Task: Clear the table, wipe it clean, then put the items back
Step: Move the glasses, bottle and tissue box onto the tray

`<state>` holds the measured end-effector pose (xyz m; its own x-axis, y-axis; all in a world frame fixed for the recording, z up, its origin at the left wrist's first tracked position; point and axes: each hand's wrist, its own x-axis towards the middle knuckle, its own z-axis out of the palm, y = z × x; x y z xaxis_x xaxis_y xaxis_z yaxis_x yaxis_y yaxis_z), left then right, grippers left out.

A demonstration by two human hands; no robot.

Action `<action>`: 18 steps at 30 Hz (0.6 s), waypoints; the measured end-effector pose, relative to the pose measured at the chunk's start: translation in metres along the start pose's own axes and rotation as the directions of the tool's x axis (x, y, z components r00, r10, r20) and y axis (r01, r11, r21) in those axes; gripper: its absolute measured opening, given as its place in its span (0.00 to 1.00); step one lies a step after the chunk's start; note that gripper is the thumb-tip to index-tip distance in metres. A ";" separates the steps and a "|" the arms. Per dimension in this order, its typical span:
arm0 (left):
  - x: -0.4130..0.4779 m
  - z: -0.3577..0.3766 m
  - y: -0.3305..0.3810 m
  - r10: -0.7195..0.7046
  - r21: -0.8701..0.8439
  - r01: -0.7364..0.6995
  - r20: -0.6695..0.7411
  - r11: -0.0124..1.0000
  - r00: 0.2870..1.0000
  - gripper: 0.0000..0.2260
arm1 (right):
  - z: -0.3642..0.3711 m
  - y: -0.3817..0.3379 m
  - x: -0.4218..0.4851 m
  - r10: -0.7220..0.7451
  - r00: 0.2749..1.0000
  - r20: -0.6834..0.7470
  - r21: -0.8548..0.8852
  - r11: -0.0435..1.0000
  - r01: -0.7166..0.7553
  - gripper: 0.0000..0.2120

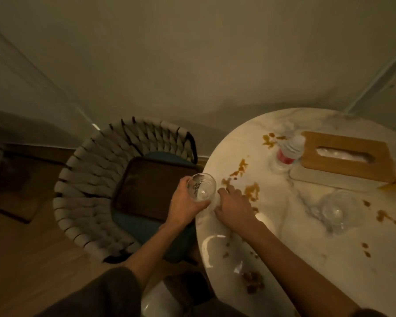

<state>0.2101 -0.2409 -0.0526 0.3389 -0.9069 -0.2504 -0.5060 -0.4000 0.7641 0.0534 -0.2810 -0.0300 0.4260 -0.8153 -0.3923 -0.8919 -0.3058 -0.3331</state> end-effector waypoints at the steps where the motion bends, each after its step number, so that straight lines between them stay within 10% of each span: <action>1: 0.007 -0.015 -0.014 -0.030 -0.002 0.030 -0.020 1.000 0.999 0.38 | 0.003 -0.013 0.015 -0.013 1.000 0.010 -0.018 1.000 0.013 0.20; 18: 0.173 -0.096 -0.236 -0.261 0.288 0.252 -0.006 0.924 0.965 0.43 | 0.067 -0.063 0.179 -0.128 0.990 -0.053 -0.329 0.939 0.104 0.16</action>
<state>0.4643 -0.2911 -0.2195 0.4637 -0.7701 -0.4381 -0.6105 -0.6361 0.4719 0.1960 -0.3743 -0.1368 0.5280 -0.7945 -0.3000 -0.8430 -0.5332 -0.0714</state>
